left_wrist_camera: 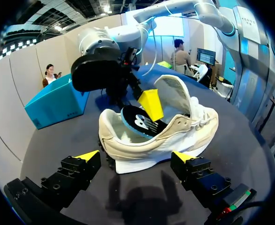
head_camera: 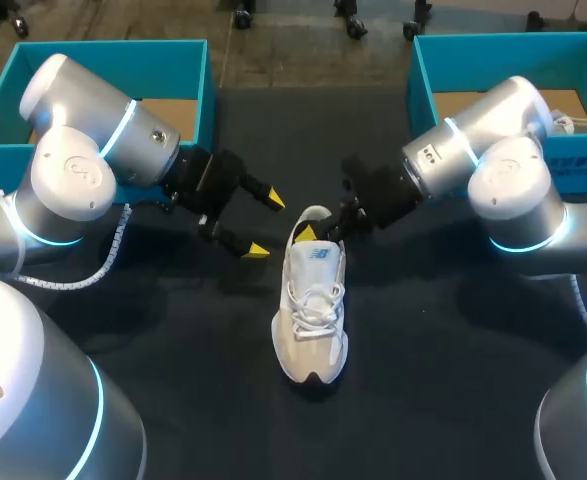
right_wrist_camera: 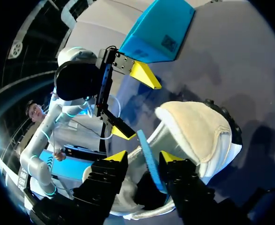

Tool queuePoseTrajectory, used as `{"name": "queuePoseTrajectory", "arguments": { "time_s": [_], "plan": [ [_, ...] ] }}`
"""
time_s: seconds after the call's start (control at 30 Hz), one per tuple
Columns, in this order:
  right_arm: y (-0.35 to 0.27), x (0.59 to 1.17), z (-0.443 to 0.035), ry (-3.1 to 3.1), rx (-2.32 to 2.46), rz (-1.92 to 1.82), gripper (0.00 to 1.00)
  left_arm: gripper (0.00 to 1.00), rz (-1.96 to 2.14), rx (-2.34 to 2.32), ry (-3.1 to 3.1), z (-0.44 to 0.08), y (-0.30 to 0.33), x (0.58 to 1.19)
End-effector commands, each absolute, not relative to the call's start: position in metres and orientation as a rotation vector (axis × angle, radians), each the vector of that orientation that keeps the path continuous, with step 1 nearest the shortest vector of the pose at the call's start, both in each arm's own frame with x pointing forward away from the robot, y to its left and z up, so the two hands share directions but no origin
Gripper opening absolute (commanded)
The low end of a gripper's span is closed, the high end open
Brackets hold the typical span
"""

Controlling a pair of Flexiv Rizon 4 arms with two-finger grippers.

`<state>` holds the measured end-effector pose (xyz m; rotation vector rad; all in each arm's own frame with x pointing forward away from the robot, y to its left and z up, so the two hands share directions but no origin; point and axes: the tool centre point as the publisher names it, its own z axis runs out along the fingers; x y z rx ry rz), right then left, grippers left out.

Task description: Take the shoe out of the shoebox, open the shoe tongue, remove and reinsert the insole, then place the shoe into the shoebox

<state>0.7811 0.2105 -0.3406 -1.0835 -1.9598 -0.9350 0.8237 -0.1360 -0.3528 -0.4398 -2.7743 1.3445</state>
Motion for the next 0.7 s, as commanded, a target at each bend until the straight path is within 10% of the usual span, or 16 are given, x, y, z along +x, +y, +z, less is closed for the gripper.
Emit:
{"name": "queuePoseTrajectory", "arguments": {
  "time_s": [0.03,0.7],
  "plan": [
    [0.212,0.775,-0.332,-1.984,-1.11,-0.942,0.54,1.0,1.344,-0.44,-2.775,-0.352,-0.135,0.823],
    [0.216,0.775,-0.294,-2.107,-1.154,-0.998,0.92,1.0,1.344,-0.44,-2.775,-0.352,-0.135,0.823]
  ]
}}
